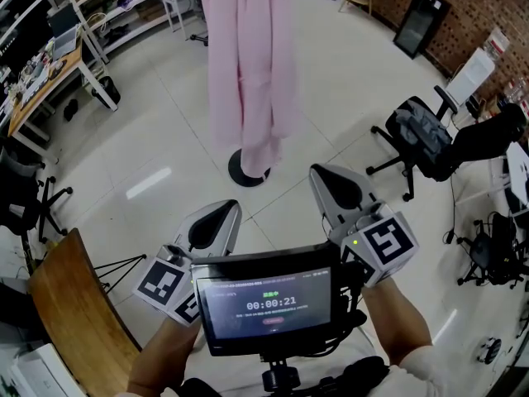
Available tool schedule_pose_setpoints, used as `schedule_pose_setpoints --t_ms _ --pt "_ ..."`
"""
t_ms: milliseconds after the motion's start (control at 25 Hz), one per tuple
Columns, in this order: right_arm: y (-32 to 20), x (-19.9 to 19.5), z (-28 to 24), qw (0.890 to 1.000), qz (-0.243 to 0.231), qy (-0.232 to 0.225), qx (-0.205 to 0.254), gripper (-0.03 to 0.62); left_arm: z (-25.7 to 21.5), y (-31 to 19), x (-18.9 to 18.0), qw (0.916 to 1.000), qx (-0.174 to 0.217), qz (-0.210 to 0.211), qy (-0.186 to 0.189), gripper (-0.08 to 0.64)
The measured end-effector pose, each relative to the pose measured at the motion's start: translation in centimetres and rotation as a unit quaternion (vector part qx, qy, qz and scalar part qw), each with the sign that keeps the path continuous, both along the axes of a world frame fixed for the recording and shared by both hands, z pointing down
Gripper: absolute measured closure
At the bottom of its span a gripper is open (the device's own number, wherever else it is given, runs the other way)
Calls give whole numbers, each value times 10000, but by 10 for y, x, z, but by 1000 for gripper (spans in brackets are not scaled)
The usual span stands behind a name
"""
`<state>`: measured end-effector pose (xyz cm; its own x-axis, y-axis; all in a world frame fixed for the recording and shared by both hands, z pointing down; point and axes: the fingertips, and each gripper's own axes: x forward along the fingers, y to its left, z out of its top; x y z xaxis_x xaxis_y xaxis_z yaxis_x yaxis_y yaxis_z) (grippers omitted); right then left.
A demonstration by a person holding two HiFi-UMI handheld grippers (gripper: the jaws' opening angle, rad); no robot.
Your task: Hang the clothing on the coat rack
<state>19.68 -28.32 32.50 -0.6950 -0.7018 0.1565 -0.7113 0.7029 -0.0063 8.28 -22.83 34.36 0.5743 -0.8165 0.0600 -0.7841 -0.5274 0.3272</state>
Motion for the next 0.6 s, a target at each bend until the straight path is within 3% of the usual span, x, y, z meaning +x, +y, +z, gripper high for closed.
schedule_pose_setpoints --t_ms 600 --pt "-7 -3 2 9999 -147 69 -34 589 1 -7 5 10000 -59 -20 10 555"
